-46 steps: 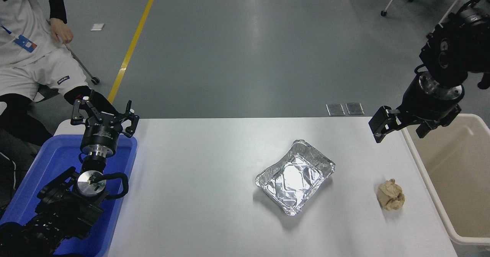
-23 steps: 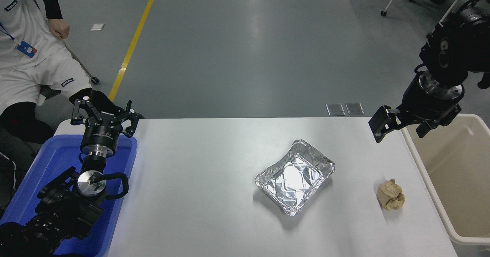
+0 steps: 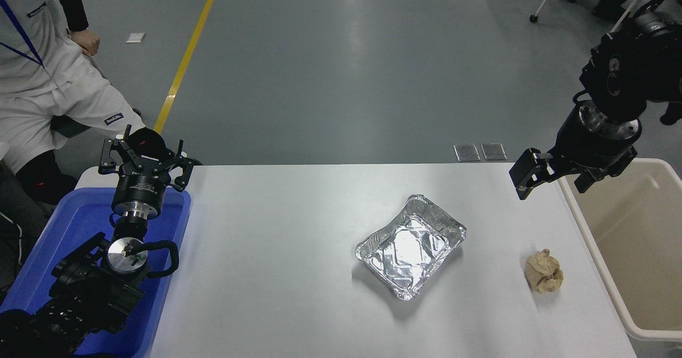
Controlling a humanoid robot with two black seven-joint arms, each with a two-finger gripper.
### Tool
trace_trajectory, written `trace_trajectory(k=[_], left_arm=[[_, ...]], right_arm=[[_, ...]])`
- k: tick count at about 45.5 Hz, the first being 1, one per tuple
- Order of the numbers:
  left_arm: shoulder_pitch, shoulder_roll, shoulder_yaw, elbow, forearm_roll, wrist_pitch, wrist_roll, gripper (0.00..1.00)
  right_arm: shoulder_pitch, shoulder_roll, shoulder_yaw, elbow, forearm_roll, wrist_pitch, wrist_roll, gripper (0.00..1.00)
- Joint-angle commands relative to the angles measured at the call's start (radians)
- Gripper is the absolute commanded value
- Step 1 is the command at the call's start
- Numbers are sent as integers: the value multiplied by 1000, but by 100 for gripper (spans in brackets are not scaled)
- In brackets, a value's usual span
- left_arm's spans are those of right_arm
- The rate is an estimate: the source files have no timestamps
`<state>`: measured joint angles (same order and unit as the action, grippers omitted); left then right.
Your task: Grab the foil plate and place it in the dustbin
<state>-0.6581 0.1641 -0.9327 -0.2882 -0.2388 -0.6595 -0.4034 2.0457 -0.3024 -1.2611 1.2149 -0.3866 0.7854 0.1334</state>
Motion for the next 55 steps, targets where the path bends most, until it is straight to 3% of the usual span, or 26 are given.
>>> trace_trajectory(k=[1,40,48,55], left_arm=[[0,0,0,0,0,0,0,99],[0,0,0,0,0,0,0,99],[0,0,0,0,0,0,0,99],[0,0,0,0,0,0,0,99]], right_arm=[[-30,8,52,-2,3,0,0,100],[-176,11,155,-2,52,0,0,100],[-259,3,178,-2,55,-215,0,100],[-318,-14,224,-2,146,-271,0,100]])
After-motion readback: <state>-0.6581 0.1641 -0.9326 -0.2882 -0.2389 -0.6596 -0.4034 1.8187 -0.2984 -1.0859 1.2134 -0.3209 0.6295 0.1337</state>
